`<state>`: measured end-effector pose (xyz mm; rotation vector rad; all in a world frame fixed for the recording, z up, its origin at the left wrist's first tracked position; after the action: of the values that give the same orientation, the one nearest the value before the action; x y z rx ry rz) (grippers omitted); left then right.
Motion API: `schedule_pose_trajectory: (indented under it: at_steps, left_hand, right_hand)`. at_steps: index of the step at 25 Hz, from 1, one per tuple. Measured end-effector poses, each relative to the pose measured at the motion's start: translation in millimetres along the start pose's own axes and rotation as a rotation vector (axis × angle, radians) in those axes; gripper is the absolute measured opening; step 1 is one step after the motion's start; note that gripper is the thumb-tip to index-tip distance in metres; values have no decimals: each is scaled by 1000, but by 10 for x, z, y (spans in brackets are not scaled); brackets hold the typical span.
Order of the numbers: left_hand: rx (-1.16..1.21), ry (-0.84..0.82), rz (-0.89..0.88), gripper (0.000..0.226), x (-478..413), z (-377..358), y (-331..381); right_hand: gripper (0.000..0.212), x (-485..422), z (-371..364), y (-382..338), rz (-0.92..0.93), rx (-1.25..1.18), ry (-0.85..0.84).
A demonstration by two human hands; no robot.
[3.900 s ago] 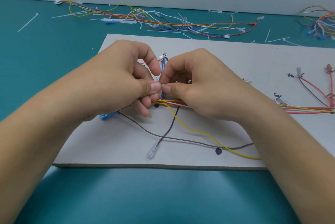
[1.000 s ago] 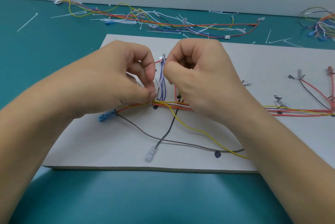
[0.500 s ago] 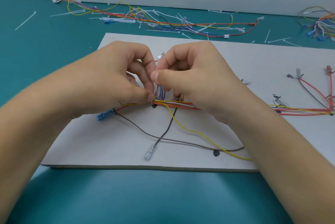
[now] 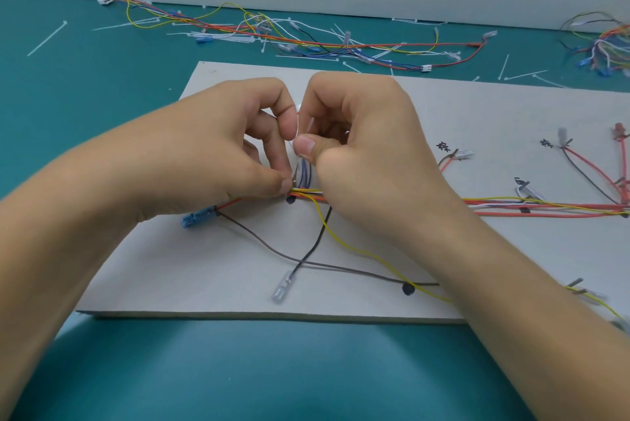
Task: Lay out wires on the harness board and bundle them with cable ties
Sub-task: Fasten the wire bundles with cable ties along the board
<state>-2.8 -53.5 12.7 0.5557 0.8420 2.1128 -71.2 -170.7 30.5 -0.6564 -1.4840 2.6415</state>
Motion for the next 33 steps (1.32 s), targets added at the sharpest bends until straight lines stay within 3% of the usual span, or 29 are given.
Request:
schedule_pose_trajectory:
  at_steps: [7, 10, 15, 18, 24, 27, 30, 33]
  left_hand:
    - [15, 40, -24, 30, 37, 10, 26]
    - [13, 66, 6, 37, 64, 34, 17]
    - [-99, 134, 36, 41, 75, 40, 77]
    - [-161, 200, 19, 38, 94, 30, 117]
    - [-77, 303, -75, 32, 73, 62, 138]
    - [-85, 299, -108, 29, 62, 66, 145]
    - [-85, 293, -130, 25, 62, 45, 151]
    - [-140, 294, -140, 14, 79, 23, 184]
  right_hand:
    - [12, 58, 31, -19, -58, -22, 11]
    - [14, -123, 179, -49, -128, -66, -30]
    - [16, -1067, 704, 458, -323, 393, -17]
    - [26, -1438, 611, 806, -382, 545, -109]
    - [28, -1731, 402, 1145, -368, 567, -88]
    - [10, -1774, 368, 1175, -400, 632, -55]
    - [30, -1754, 281, 1164, -374, 720, -94]
    - [15, -1694, 309, 980, -290, 662, -38]
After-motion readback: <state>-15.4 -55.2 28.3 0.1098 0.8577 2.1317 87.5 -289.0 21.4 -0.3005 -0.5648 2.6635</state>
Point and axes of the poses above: each hand's wrist, its own x-axis away from the middle knuckle, its own z-axis out of the back of the hand, y = z × x, the point moved 7 cm from there along -x, towards the middle knuckle, and after that the axes turned 7 degrees about -x, right-handed, at the moved point
